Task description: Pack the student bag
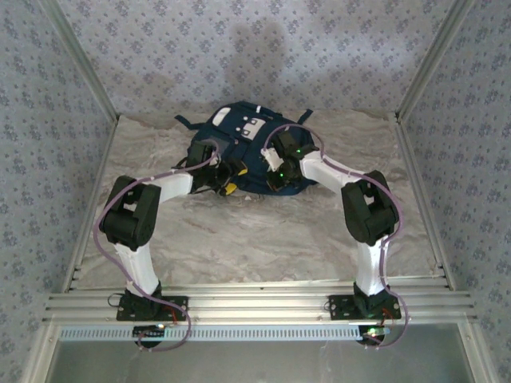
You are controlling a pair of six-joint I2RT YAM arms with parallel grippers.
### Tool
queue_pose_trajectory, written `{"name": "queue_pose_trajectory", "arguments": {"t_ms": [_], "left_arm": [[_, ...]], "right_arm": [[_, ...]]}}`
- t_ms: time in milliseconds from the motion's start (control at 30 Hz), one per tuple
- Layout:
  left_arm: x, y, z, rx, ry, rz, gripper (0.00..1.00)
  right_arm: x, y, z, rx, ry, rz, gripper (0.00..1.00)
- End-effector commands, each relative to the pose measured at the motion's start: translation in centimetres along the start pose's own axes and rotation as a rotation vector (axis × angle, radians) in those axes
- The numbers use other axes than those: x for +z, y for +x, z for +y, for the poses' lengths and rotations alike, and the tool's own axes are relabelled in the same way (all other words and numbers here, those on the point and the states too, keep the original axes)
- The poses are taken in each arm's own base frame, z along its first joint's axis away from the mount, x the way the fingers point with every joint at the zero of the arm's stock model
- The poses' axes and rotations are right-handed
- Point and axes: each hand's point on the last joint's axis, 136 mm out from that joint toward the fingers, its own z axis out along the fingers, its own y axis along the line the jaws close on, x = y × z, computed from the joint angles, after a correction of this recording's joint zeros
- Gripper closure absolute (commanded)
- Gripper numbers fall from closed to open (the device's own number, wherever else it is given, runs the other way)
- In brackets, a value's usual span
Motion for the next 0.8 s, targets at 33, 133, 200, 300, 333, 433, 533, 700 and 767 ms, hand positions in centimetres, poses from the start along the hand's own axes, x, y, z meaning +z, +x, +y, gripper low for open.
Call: {"name": "queue_pose_trajectory", "arguments": {"t_ms": [33, 133, 200, 300, 333, 433, 533, 700, 767], "left_arm": [[-1.7, 1.2, -3.0, 0.03, 0.075, -0.017, 0.27], [-3.1, 0.9, -2.0, 0.039, 0.035, -0.046, 0.26], [-4.2, 0.5, -1.2, 0.039, 0.01, -0.071, 0.26], [-5.6, 0.0, 0.0, 0.04, -0.026, -0.111, 0.25], [-5.7, 0.0, 0.4, 0.04, -0.035, -0.117, 0.25], [-5.6, -0.1, 1.4, 0.025, -0.054, -0.129, 0.26], [-4.9, -0.3, 2.0, -0.005, -0.039, -0.134, 0.28], [-4.3, -0.9, 0.9, -0.016, 0.013, -0.151, 0.34], [-4.0, -1.1, 0.5, -0.01, 0.018, -0.155, 0.37]], "right_arm": [[-3.6, -4.3, 4.9, 0.059, -0.195, -0.12, 1.0], [-4.2, -5.6, 6.5, 0.095, -0.232, -0.14, 1.0], [-4.1, -6.1, 7.2, 0.113, -0.239, -0.138, 1.0], [-3.7, -6.6, 8.0, 0.143, -0.252, -0.134, 1.0], [-3.6, -6.8, 8.2, 0.157, -0.26, -0.134, 1.0], [-3.5, -7.5, 9.3, 0.191, -0.305, -0.145, 1.0], [-3.7, -8.2, 10.4, 0.209, -0.339, -0.159, 1.0], [-3.0, -8.2, 10.6, 0.225, -0.345, -0.149, 1.0], [-2.6, -8.1, 10.7, 0.232, -0.351, -0.141, 1.0]]}}
